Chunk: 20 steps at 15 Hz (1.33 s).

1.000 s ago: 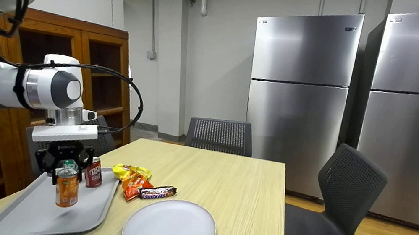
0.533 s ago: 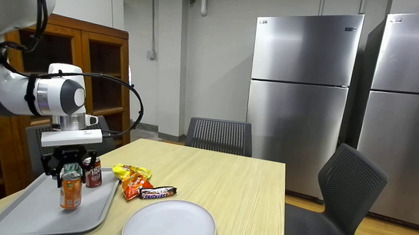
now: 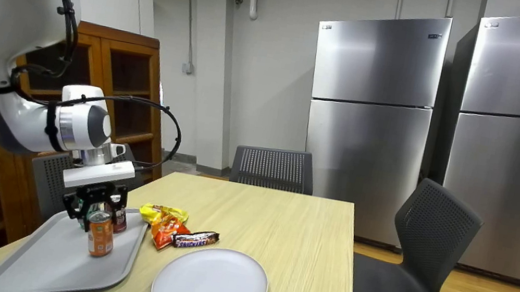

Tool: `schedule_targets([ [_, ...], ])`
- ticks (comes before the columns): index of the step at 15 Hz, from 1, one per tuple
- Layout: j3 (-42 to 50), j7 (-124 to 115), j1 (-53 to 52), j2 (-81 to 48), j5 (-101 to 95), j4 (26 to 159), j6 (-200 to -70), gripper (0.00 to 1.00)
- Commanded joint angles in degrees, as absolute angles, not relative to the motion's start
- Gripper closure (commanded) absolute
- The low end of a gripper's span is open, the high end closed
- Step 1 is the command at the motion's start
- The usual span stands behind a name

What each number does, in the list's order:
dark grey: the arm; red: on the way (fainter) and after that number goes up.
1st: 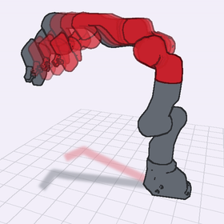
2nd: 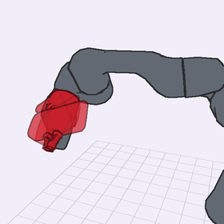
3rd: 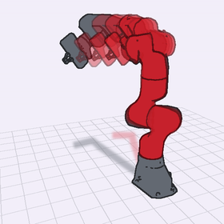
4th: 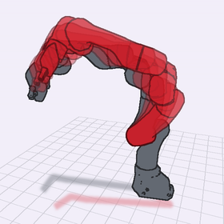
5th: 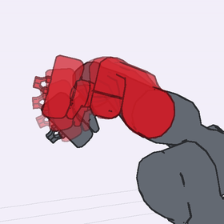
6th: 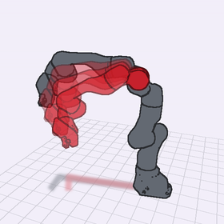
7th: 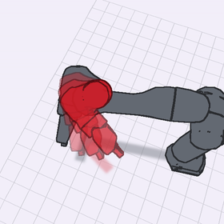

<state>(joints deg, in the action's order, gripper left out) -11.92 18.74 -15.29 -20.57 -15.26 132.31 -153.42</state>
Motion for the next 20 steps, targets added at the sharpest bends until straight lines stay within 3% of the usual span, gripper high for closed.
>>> schedule_targets([
  [1,-10.57,15.24,-16.44,-21.67,-19.07,130.41,-154.49,0.62],
  [7,-9.59,13.37,-17.12,-22.62,-21.26,129.6,-154.94,0.62],
  [8,-9.51,13.08,-17.2,-22.64,-21.44,129.49,-154.88,0.12],
  [10,-9.47,12.59,-17.19,-22.55,-21.56,129.4,-154.96,0.04],
  [20,-10.72,11.64,-15.17,-18.41,-18.21,131.24,-154.77,0.0],
])
